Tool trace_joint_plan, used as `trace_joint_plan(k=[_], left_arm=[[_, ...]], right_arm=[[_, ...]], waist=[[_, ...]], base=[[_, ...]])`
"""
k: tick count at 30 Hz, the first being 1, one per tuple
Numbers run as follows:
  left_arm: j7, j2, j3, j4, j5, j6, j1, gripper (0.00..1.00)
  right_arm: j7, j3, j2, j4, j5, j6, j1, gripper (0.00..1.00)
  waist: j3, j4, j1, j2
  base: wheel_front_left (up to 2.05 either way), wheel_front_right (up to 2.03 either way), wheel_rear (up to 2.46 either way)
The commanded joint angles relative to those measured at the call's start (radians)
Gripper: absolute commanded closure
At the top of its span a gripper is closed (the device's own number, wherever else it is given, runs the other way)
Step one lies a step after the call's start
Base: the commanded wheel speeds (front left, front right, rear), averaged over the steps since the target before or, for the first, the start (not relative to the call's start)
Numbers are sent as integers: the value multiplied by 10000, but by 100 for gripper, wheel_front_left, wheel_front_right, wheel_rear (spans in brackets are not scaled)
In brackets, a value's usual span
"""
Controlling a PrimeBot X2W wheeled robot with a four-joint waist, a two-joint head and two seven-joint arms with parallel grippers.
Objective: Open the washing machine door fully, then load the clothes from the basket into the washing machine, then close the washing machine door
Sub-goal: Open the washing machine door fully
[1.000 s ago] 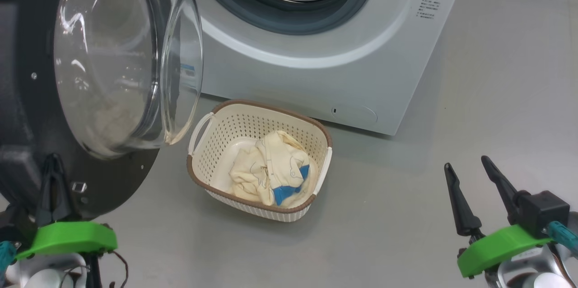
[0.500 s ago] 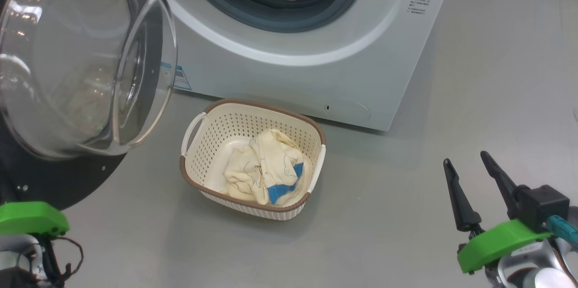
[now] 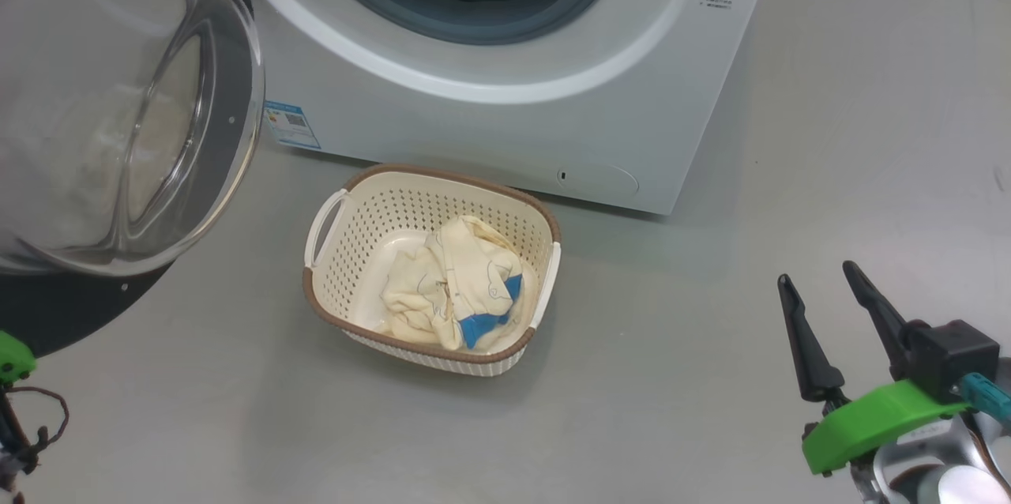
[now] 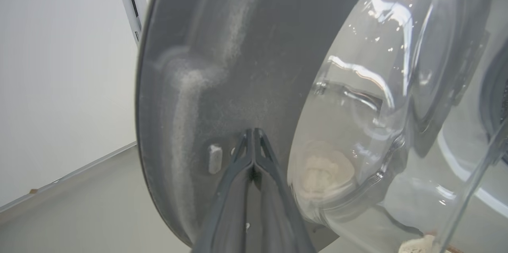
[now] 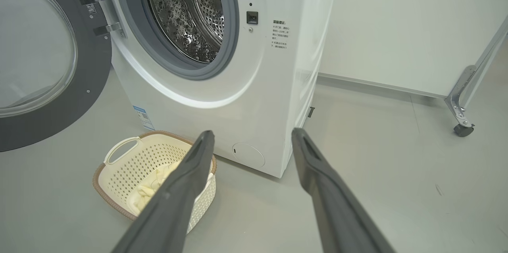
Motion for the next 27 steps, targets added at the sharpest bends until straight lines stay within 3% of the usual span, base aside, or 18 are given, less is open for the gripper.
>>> trace_joint_plan(k=[1,14,27], left_arm=[[-26,701,586,-100,104,-60,-596,100],[-26,577,1478,882,479,-507,-1271,100],[-26,-355,2427,-627,1338,-717,-312,100]], right_arm=[[26,188,-83,-385,83,-29,-514,0],[2,232,-83,-280,134,-29,-578,0],[-106,92,-83,-183,215,-29,-588,0]], waist=[[24,-18,-1,0],[113,-243,-1,0],[117,-223,-1,0]], base=[[0,0,0],[0,0,0],[0,0,0]])
